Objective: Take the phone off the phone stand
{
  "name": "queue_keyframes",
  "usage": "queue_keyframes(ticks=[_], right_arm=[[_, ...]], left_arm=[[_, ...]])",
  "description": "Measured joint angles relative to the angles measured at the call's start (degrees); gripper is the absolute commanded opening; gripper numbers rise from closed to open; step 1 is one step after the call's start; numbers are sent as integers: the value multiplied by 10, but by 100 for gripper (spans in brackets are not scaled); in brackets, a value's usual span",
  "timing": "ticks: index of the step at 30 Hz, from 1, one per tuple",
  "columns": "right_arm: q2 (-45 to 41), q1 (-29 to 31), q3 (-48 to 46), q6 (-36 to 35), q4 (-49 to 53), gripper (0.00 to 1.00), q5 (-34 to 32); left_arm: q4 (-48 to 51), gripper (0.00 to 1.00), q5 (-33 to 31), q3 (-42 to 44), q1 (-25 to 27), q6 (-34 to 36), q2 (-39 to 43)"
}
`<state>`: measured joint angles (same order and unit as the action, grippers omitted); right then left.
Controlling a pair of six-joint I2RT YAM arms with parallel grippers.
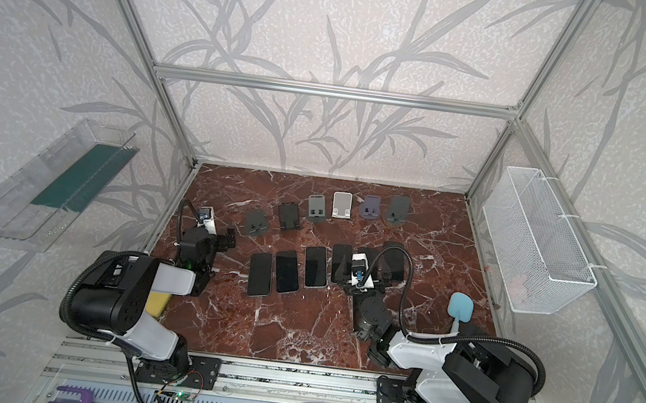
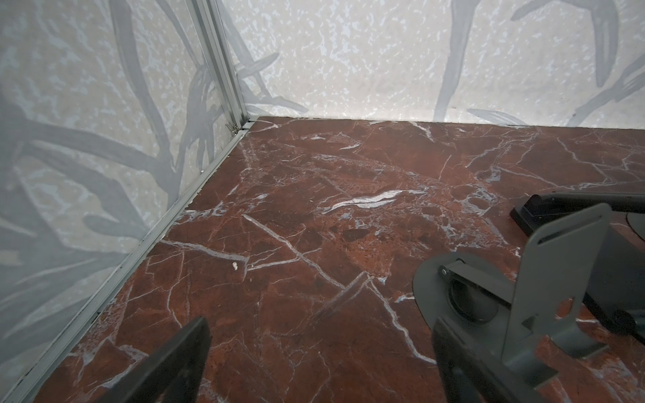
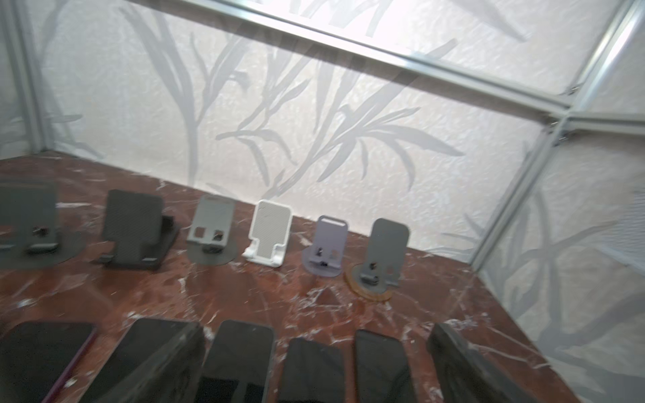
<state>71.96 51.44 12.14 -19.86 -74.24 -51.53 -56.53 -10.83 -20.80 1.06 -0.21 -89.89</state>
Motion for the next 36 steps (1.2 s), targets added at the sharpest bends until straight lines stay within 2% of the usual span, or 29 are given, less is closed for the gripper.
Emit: queue_keyframes(ticks=[4,9,12,16,21,23,29,36], right_arm=[[-85,-90,-40,-35,10,99,27],[-172,-214,-19,0,183,99,125],[-144,-305,-31,38,191,99,199],[-30,-391,-59,102,161,99,278],[155,-405,-52,118,46,99,353],[213,-399,-18,115,51,99,362],[202,-411,80,130,122,99,383],[199,-432,87,149,156,99,395]], left_arm=[[0,99,0,0,0,0,0],[0,99,0,0,0,0,0],[0,99,0,0,0,0,0],[0,99,0,0,0,0,0],[0,99,0,0,0,0,0],[0,99,0,0,0,0,0],[1,99,0,0,0,0,0],[4,99,0,0,0,0,0]])
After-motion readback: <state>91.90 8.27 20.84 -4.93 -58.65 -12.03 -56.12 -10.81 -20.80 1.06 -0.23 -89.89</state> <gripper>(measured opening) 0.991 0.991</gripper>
